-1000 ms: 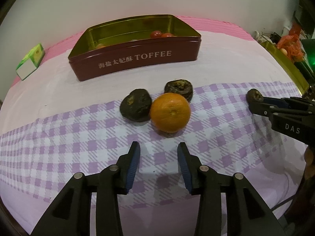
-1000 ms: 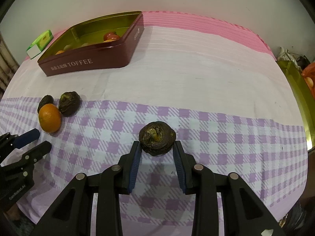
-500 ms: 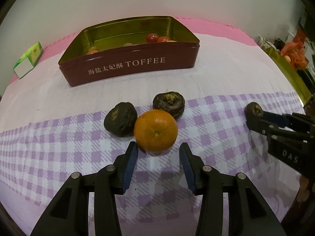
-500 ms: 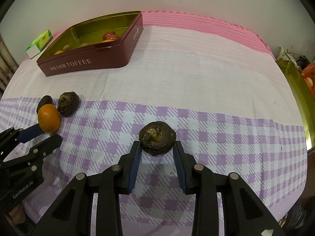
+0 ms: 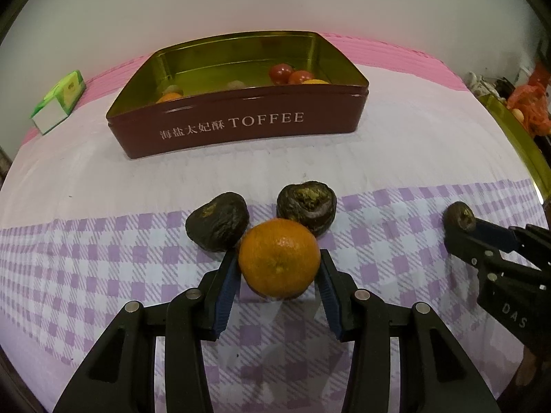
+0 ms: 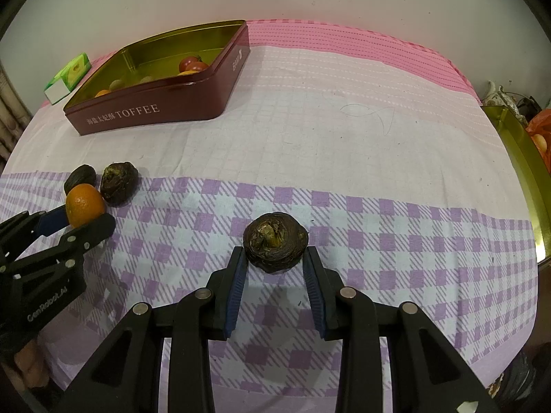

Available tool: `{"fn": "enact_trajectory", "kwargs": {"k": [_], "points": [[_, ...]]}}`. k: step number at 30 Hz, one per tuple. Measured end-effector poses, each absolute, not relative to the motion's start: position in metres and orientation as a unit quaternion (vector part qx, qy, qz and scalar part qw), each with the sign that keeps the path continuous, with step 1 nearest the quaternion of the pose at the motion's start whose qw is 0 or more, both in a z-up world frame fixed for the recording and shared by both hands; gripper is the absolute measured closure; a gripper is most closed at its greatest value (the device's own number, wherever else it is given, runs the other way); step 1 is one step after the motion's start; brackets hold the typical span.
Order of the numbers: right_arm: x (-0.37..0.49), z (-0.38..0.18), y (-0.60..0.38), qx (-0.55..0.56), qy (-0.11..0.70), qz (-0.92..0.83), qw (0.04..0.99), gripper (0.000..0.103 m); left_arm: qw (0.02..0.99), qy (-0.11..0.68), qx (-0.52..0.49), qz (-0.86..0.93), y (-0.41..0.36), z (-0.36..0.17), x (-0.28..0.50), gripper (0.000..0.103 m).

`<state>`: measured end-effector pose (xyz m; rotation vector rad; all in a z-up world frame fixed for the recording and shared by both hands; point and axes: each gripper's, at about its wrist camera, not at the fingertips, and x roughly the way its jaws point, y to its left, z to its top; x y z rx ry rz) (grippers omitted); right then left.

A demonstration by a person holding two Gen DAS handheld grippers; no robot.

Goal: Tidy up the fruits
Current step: 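Close the left tool on the orange while the right tool holds its dark fruit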

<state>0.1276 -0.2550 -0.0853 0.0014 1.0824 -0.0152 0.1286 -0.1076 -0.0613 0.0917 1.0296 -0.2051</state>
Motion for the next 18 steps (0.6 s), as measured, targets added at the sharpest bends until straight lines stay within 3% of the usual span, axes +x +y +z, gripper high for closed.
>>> {"fn": "enact_trajectory", "kwargs": {"k": [18], "points": [[0.127, -0.086, -0.255, 0.000, 0.515, -0.007, 0.857, 0.072, 0.867, 0.486, 0.049, -0.103, -0.101, -0.061, 0.121, 0.061]]}}
